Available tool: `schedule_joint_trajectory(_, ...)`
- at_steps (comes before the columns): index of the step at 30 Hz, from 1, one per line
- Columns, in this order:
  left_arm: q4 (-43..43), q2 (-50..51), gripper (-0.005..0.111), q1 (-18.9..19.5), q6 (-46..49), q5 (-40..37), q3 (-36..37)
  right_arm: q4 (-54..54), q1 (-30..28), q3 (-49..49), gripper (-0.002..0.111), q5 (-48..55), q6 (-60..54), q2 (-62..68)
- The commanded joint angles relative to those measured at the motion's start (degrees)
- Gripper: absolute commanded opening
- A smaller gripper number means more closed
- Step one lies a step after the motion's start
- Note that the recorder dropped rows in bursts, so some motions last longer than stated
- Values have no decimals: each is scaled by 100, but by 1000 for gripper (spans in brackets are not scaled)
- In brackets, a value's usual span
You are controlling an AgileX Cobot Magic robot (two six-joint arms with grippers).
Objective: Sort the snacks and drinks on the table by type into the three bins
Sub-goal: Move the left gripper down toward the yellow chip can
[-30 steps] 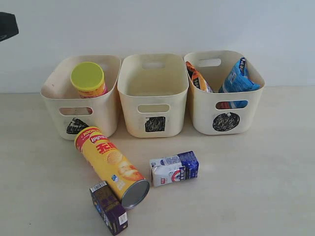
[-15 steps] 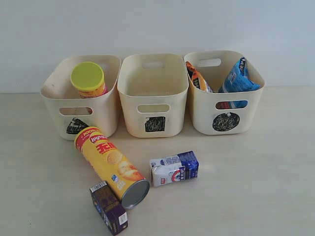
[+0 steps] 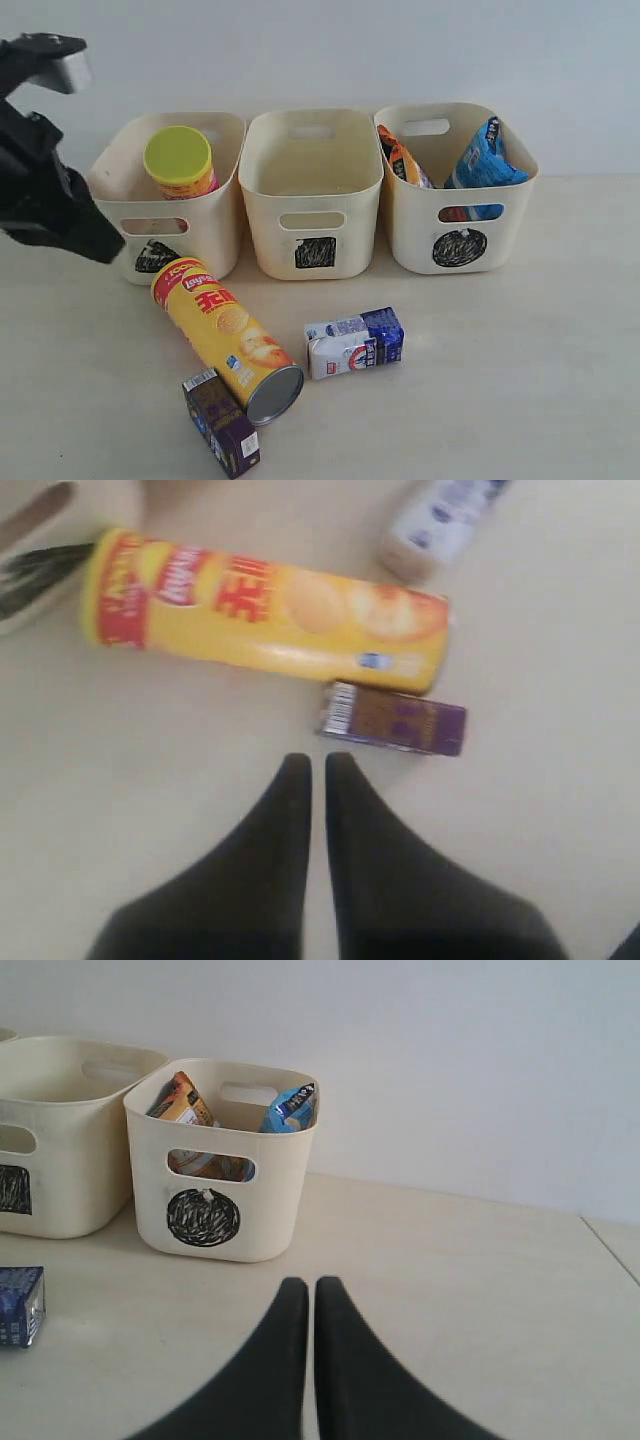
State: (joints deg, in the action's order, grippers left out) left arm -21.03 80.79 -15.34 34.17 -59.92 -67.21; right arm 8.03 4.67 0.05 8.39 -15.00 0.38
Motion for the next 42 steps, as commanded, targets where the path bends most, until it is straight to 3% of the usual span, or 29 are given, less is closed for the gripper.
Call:
schedule_joint_trajectory(1, -297, 282, 4, -408, 909, -329, 16, -23, -16, -5, 0, 0, -40, -38)
schedule_joint_trajectory(5, -5, 434, 11, -818, 2032, -338, 114, -23, -16, -5, 0, 0, -40, -38)
schedule_joint_trajectory(10, 895, 534, 36, -1300, 2786, -222, 124, -23, -16, -5, 0, 0, -40, -38)
schedule_joint_trajectory(17, 1087, 944, 78, -1794, 4488, 419, 124, -23, -16, -5, 0, 0, -40, -38)
schedule_joint_trajectory(26, 3237, 1723, 81, -1856, 5214, 1435, 124, -23, -16, -5, 0, 0, -40, -38)
schedule_joint_trajectory(30, 3249, 2158, 81, -1855, 5620, 2178, 124, -23, -16, -5, 0, 0, -40, -38)
schedule_joint_trajectory(35, 3265, 2506, 81, -1855, 5975, 2427, 124, -23, -16, -5, 0, 0, -40, -38)
schedule_joint_trajectory(42, 4317, 3014, 81, -1842, 5976, 2731, 124, -23, -16, -5, 0, 0, -40, -38)
